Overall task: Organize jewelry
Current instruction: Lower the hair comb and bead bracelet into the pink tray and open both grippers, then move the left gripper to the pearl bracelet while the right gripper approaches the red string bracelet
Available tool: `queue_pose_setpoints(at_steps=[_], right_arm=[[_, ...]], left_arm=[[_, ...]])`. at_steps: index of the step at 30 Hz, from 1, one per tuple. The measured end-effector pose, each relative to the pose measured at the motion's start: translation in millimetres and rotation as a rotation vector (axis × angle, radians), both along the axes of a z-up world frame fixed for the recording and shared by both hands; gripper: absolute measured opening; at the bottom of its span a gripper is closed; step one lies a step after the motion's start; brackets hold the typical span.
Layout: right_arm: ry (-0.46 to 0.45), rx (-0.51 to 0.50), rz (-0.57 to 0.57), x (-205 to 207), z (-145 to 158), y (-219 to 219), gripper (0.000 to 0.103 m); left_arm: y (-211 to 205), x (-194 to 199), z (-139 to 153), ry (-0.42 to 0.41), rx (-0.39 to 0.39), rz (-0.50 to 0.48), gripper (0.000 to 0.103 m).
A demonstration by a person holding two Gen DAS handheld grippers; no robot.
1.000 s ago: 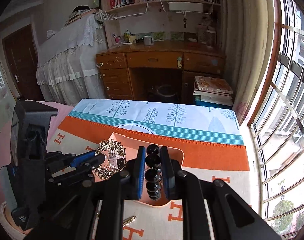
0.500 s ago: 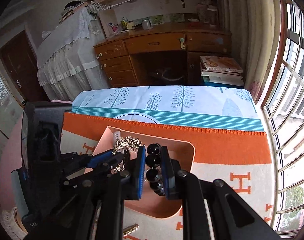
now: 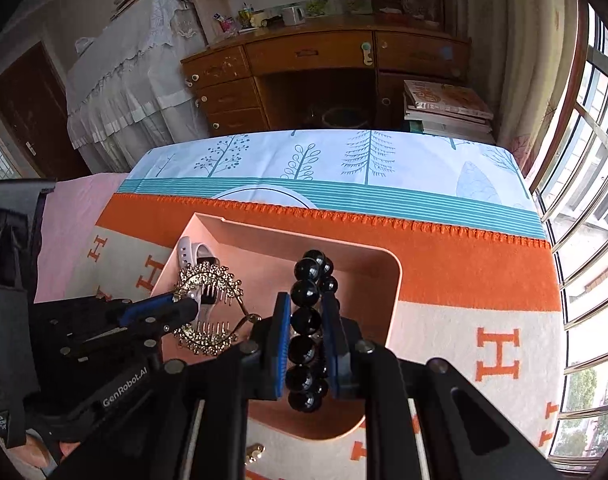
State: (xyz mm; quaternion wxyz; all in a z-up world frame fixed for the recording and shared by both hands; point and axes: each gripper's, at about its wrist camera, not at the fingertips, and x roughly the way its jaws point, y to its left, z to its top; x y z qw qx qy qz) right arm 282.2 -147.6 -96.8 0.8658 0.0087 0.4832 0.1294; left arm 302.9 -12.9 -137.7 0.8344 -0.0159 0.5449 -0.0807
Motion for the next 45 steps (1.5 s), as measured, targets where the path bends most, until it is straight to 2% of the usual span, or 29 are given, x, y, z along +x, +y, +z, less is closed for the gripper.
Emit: queue_pose_setpoints(at_steps=[2,5,9,12,16,18,23,27,33,40,45], right_arm=[[0.006,0.018,0.001,-2,0,-1,0.016],[-0.005,0.041,0.003,-7,4,-4,0.016],[-0.03,0.063,-0.003,-14,13,-12,0.019],[-0.049,0.074,-0.016,-21,19,-20,0.026],[-0.064,0.106,-0.03,-32,29,-30,0.027],[-0.071,0.118,-0.036,-40,33,-35,0.026],[-0.074,0.129,-0.043,-62,40,-41,0.026],[-0.071,0.125,-0.034,-84,45,-41,0.026],[-0.087,0.118,-0.015,-122,59,-39,0.026],[-0.094,0.101,0.019,-167,64,-34,0.026],[-0.062,0.098,0.025,-187,51,-33,0.026]], left_arm=[[-9,-2,-3,0.004,0.003,-0.024,0.011],[-19,-2,-7,0.036,-0.074,-0.061,0.015],[-32,-5,-2,-0.003,-0.085,-0.086,0.038],[-35,-10,6,-0.029,-0.068,-0.08,0.04],[-29,-21,28,-0.078,-0.056,-0.073,0.046],[-24,-28,42,-0.116,-0.042,-0.067,0.055],[-11,-57,81,-0.199,-0.01,-0.059,0.057],[2,-83,105,-0.237,0.0,-0.036,0.066],[15,-124,133,-0.271,-0.005,-0.028,0.067],[22,-169,143,-0.284,-0.009,-0.034,0.071],[25,-192,132,-0.261,-0.013,-0.054,0.071]])
